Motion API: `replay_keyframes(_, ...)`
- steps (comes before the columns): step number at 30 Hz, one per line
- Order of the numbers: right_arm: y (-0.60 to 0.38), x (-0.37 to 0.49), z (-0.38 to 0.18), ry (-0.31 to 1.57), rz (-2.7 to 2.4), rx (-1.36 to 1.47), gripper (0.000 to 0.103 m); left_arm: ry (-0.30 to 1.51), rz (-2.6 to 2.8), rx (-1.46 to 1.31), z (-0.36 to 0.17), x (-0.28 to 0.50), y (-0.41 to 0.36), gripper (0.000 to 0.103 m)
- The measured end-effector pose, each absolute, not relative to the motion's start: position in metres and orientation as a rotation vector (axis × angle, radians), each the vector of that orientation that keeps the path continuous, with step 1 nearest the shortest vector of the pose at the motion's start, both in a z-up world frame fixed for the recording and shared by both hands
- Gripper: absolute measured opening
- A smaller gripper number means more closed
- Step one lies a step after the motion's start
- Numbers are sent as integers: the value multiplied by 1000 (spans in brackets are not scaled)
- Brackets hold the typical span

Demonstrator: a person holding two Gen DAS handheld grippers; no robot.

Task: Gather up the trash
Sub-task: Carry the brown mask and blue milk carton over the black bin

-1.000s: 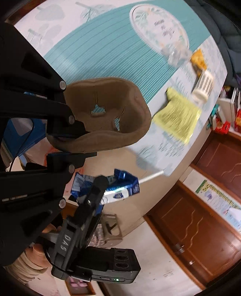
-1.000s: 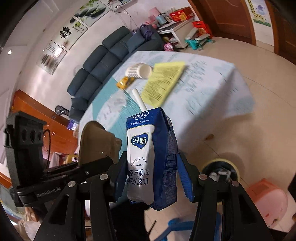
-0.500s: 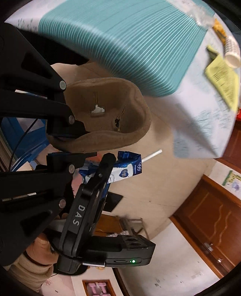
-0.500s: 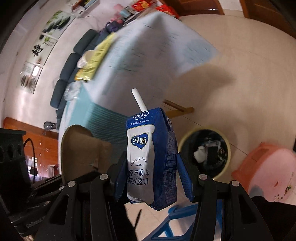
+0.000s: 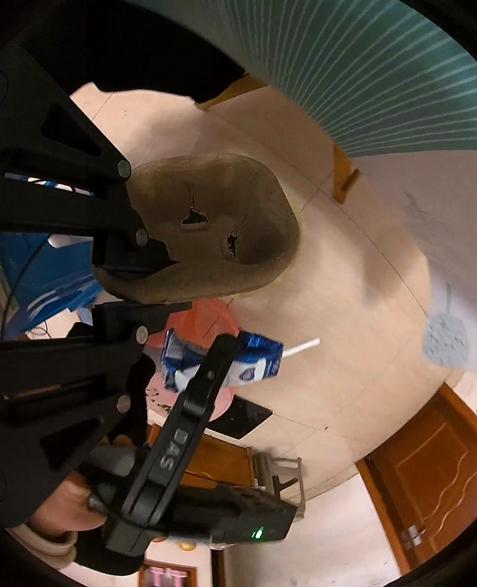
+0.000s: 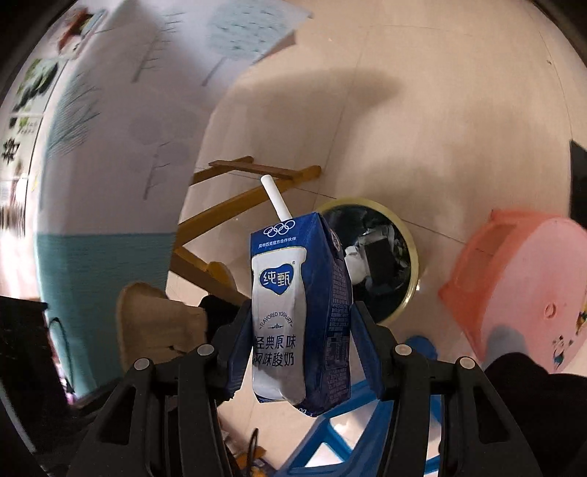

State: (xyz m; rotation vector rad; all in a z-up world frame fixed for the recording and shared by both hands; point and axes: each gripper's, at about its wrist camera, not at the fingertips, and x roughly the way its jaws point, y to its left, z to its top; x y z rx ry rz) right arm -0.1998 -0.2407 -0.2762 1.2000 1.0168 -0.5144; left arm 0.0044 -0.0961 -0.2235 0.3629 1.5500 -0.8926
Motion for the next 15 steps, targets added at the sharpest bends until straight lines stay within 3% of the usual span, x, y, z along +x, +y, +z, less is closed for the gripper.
replay_keyframes(15,-248,-166,-324,1111,-557,1172,52,1587,-798,368,-304,39,-117,9)
